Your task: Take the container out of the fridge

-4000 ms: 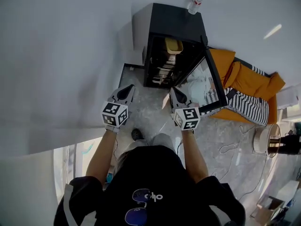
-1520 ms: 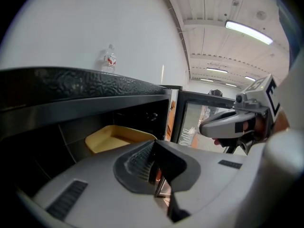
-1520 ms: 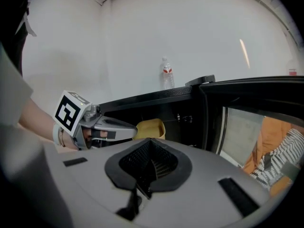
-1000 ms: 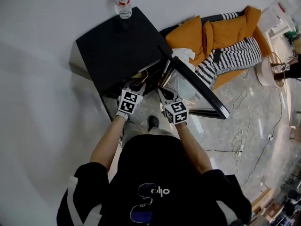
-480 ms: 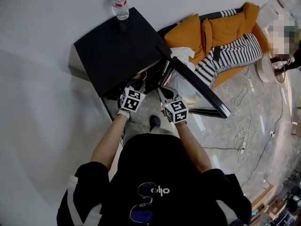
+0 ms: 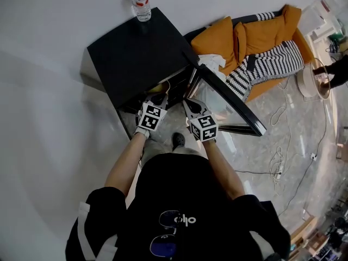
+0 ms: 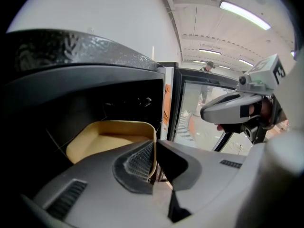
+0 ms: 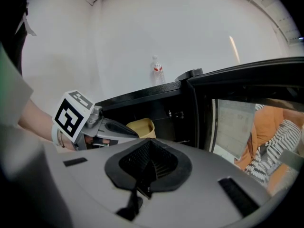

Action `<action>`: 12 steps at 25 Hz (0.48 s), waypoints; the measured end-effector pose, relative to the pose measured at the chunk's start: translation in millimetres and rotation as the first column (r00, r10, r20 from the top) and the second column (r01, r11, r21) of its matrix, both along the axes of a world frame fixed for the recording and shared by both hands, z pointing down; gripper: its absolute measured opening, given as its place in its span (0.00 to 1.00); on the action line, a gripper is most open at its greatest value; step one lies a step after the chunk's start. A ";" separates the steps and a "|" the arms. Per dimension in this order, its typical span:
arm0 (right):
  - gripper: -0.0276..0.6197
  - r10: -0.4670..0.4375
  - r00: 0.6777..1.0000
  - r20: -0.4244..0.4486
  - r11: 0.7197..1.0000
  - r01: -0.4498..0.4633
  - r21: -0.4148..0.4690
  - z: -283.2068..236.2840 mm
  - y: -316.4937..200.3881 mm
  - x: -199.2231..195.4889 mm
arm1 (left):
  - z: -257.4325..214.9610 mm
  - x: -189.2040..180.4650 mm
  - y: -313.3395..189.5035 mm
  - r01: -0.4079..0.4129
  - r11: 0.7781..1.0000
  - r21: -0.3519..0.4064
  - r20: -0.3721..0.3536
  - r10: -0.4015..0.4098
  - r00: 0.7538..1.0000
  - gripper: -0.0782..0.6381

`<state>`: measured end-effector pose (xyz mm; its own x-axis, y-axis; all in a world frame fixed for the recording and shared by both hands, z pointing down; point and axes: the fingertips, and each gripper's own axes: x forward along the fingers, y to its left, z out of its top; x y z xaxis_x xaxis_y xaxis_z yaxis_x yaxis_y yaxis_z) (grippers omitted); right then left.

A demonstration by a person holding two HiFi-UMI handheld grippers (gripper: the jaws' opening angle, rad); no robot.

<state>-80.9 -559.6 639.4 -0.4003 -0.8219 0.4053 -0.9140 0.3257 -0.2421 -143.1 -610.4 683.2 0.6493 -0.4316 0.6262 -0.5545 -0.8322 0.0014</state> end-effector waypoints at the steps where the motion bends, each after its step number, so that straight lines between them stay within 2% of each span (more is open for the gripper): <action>1: 0.05 -0.001 1.000 0.001 1.000 0.001 0.002 -0.6 0.2 -0.3 | -0.2 -0.7 1.4 0.004 1.000 -0.001 -0.007 -0.004 1.000 0.14; 12: 0.05 -0.065 0.998 0.007 0.998 0.065 0.017 -2.1 10.9 -9.1 | -22.6 -2.4 29.9 0.055 0.998 0.021 -0.113 -0.052 0.992 0.14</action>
